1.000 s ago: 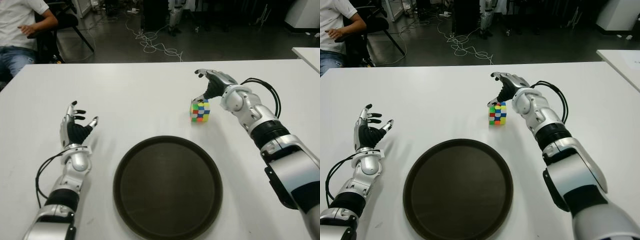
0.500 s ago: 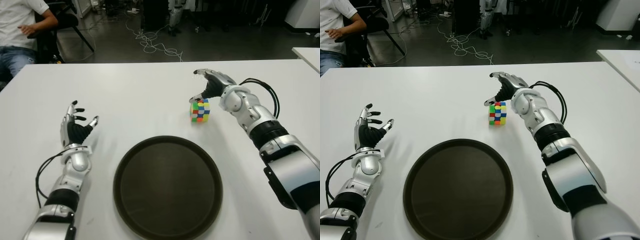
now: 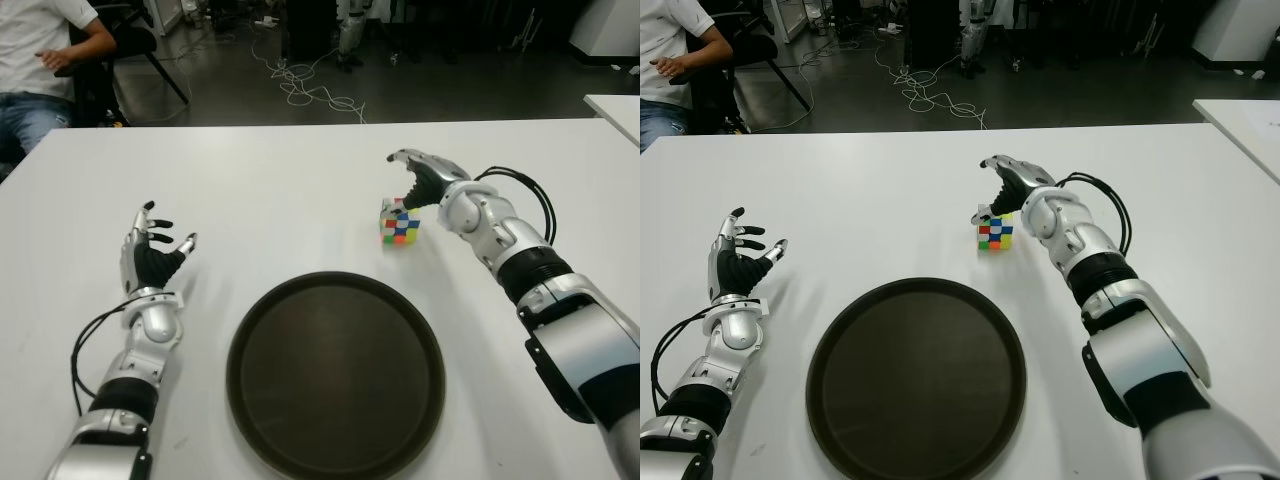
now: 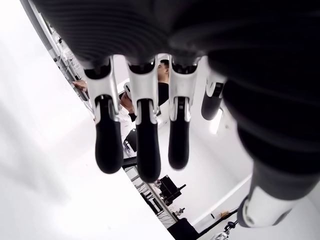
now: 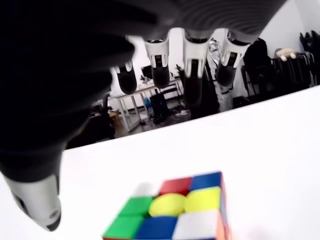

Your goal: Pick up the Rubik's Cube and put it in the plate

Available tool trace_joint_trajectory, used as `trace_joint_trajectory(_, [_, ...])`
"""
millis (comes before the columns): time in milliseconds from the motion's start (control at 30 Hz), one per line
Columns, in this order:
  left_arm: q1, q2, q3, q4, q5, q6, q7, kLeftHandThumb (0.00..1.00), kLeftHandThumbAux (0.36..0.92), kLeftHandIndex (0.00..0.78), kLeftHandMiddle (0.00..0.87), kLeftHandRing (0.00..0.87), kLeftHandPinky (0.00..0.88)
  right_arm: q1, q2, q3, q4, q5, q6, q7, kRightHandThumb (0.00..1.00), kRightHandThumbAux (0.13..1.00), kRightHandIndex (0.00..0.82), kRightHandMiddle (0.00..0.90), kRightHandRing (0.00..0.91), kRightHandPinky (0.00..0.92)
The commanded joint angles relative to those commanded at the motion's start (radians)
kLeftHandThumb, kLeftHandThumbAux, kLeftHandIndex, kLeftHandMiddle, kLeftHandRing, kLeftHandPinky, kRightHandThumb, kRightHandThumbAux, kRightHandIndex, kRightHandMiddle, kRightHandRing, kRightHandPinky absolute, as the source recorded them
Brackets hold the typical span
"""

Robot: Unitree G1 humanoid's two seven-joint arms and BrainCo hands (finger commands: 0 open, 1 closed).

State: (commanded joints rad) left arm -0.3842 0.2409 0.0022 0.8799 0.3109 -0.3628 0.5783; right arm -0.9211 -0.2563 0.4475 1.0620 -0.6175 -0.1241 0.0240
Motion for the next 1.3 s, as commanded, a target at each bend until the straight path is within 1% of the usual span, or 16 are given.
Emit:
trace_joint_trajectory(33, [-0.001,0.000,0.000,0.001,0.001,0.001,0.002,0.002,0.731,0.000,0.253,0.437,0.470,-0.002,-0.001,0.000,0.001,0.000,-0.001,0.001,0.000,0.675,0.000,0.004,0.008,0.051])
trace_joint_trajectory(100, [-0.001,0.000,0.000,0.002,0.002,0.001,0.005,0.002,0.734,0.000,0.267,0.463,0.509,-0.005,-0.003,0.002,0.002,-0.002,-0.006,0.003,0.000,0.668,0.000,0.002,0.004,0.026])
trace_joint_trajectory(233, [-0.002,-0.001,-0.001,0.002,0.004,0.002,0.009,0.000,0.726,0.000,0.350,0.578,0.615,-0.008,-0.010,0.007,0.002,-0.006,-0.023,0.002,0.000,0.627,0.000,0.000,0.000,0.005])
trace_joint_trajectory(333, [-0.002,-0.002,0.000,0.001,0.004,0.003,0.010,0.000,0.724,0.000,0.393,0.638,0.658,-0.007,-0.012,0.001,0.001,0.001,-0.041,-0.004,0.000,0.572,0.000,0.000,0.000,0.001])
trace_joint_trajectory(433, [-0.003,-0.001,-0.001,0.003,0.004,0.006,0.009,0.000,0.727,0.000,0.406,0.672,0.677,0.010,0.003,-0.079,0.012,0.095,-0.108,-0.010,0.000,0.520,0.000,0.000,0.000,0.000])
trace_joint_trajectory(533, [-0.003,0.001,-0.002,0.003,0.005,0.009,0.008,0.000,0.719,0.000,0.359,0.624,0.631,0.023,0.021,-0.161,0.033,0.198,-0.183,0.013,0.000,0.485,0.000,0.000,0.000,0.000])
trace_joint_trajectory(633, [-0.002,0.002,-0.002,0.003,0.006,0.011,0.006,0.000,0.717,0.000,0.370,0.649,0.675,0.024,0.027,-0.191,0.047,0.244,-0.215,0.038,0.000,0.471,0.000,0.000,0.000,0.002])
trace_joint_trajectory(700, [-0.002,0.003,-0.002,0.004,0.005,0.013,0.003,0.000,0.720,0.000,0.383,0.663,0.680,0.025,0.031,-0.211,0.055,0.273,-0.230,0.057,0.000,0.467,0.000,0.000,0.000,0.000])
trace_joint_trajectory(767, [-0.002,0.003,-0.002,0.006,0.004,0.014,-0.002,0.000,0.731,0.000,0.431,0.695,0.705,0.026,0.033,-0.227,0.061,0.295,-0.242,0.073,0.000,0.470,0.000,0.000,0.000,0.008])
trace_joint_trajectory(900, [-0.003,0.004,-0.002,0.006,0.004,0.016,-0.004,0.000,0.737,0.000,0.431,0.705,0.711,0.026,0.031,-0.229,0.066,0.297,-0.253,0.079,0.000,0.473,0.000,0.000,0.000,0.013])
trace_joint_trajectory(1033, [-0.004,0.004,-0.002,0.006,0.005,0.015,-0.001,0.000,0.738,0.000,0.495,0.729,0.747,0.027,0.026,-0.213,0.063,0.276,-0.267,0.058,0.000,0.471,0.000,0.000,0.000,0.003])
trace_joint_trajectory(1067, [-0.004,0.004,-0.003,0.005,0.007,0.015,0.002,0.000,0.739,0.000,0.490,0.724,0.736,0.027,0.022,-0.198,0.062,0.255,-0.277,0.034,0.000,0.468,0.000,0.000,0.000,0.003])
trace_joint_trajectory(1100, [-0.003,0.004,-0.004,0.004,0.008,0.015,0.004,0.001,0.740,0.000,0.444,0.683,0.692,0.028,0.019,-0.188,0.061,0.241,-0.284,0.017,0.000,0.459,0.000,0.000,0.000,0.001])
trace_joint_trajectory(1167, [-0.003,0.004,-0.004,0.004,0.010,0.015,0.006,0.003,0.741,0.000,0.395,0.639,0.645,0.028,0.017,-0.179,0.063,0.226,-0.292,0.000,0.000,0.450,0.000,0.000,0.000,0.000])
trace_joint_trajectory(1200, [-0.002,0.003,-0.004,0.001,0.010,0.012,0.006,0.004,0.741,0.000,0.388,0.633,0.639,0.028,0.013,-0.171,0.064,0.214,-0.299,-0.015,0.000,0.449,0.000,0.000,0.000,0.000])
trace_joint_trajectory(1300, [-0.001,0.002,-0.003,-0.003,0.009,0.006,0.006,0.003,0.743,0.000,0.427,0.670,0.681,0.029,0.007,-0.155,0.068,0.191,-0.319,-0.046,0.000,0.432,0.000,0.000,0.000,0.000])
